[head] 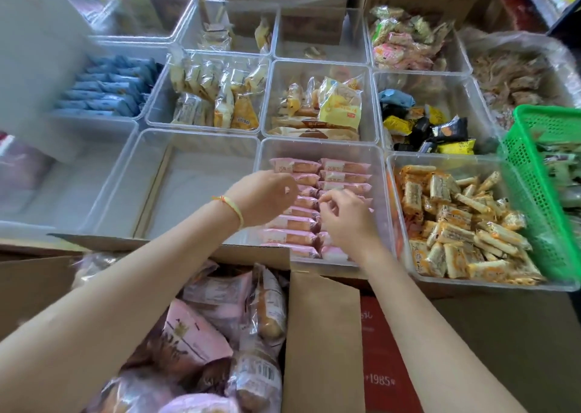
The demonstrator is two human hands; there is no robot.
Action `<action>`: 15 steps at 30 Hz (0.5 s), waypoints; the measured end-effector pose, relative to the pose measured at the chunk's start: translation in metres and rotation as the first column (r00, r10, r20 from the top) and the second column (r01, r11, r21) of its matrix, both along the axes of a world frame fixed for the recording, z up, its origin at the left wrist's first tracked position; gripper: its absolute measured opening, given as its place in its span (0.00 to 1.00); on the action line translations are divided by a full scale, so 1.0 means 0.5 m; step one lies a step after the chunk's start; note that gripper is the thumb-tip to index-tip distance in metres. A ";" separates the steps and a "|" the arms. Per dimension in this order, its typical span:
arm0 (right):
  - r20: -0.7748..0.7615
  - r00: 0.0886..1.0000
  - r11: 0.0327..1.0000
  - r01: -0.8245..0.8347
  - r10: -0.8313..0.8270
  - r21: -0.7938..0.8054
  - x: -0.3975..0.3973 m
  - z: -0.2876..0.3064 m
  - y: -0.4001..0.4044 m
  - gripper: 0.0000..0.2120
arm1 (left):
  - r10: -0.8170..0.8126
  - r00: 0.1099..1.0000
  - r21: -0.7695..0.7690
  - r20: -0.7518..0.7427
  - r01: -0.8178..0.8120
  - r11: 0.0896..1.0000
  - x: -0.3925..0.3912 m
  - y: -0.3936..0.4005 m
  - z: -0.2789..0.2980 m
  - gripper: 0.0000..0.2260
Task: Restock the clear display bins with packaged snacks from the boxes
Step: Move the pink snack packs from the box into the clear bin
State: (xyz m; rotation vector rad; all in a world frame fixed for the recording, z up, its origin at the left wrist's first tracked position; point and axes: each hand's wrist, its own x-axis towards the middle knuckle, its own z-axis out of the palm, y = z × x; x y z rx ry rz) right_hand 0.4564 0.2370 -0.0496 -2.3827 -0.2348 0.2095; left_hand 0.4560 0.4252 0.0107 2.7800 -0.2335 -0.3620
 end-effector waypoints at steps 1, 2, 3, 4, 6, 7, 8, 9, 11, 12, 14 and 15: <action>-0.015 1.000 0.997 0.007 -0.006 0.083 -0.023 0.031 0.003 0.09 | 0.047 0.997 -0.055 0.056 -0.044 0.998 -0.028 0.006 0.024 0.11; -0.046 0.999 0.989 0.009 -0.002 0.149 -0.049 0.059 0.007 0.10 | 0.080 0.993 -0.100 0.091 -0.071 0.992 -0.058 0.012 0.043 0.11; -0.087 0.996 0.981 0.005 0.012 0.193 -0.078 0.084 0.012 0.13 | 0.094 0.989 -0.129 0.112 -0.079 0.988 -0.089 0.021 0.054 0.12; -0.143 0.989 0.977 -0.013 0.044 0.215 -0.108 0.104 0.020 0.15 | 0.097 0.987 -0.143 0.125 -0.079 0.987 -0.117 0.032 0.056 0.12; -0.276 0.947 0.965 -0.097 0.164 0.242 -0.169 0.131 0.041 0.19 | 0.105 0.984 -0.157 0.144 -0.082 0.984 -0.164 0.055 0.047 0.13; -0.331 0.918 0.962 -0.145 0.218 0.230 -0.197 0.136 0.055 0.20 | 0.107 0.982 -0.171 0.153 -0.080 0.982 -0.182 0.067 0.038 0.13; -0.374 0.893 0.962 -0.183 0.248 0.202 -0.223 0.138 0.072 0.20 | 0.106 0.982 -0.194 0.159 -0.074 0.978 -0.199 0.077 0.028 0.13; -0.413 0.873 0.964 -0.209 0.261 0.166 -0.245 0.140 0.090 0.19 | 0.102 0.981 -0.213 0.162 -0.066 0.975 -0.213 0.085 0.021 0.13; -0.478 0.828 0.954 -0.285 0.293 0.091 -0.295 0.128 0.144 0.15 | 0.102 0.980 -0.255 0.169 -0.057 0.965 -0.248 0.106 0.009 0.14; -0.475 0.818 0.936 -0.351 0.325 0.035 -0.319 0.115 0.176 0.13 | 0.107 0.980 -0.281 0.167 -0.057 0.958 -0.267 0.121 0.002 0.14; -0.430 0.821 0.888 -0.452 0.376 -0.087 -0.362 0.077 0.238 0.14 | 0.131 0.981 -0.336 0.146 -0.075 0.939 -0.304 0.151 -0.015 0.15; -0.415 0.827 0.871 -0.471 0.380 -0.141 -0.379 0.058 0.265 0.18 | 0.142 0.981 -0.354 0.131 -0.088 0.931 -0.322 0.166 -0.024 0.16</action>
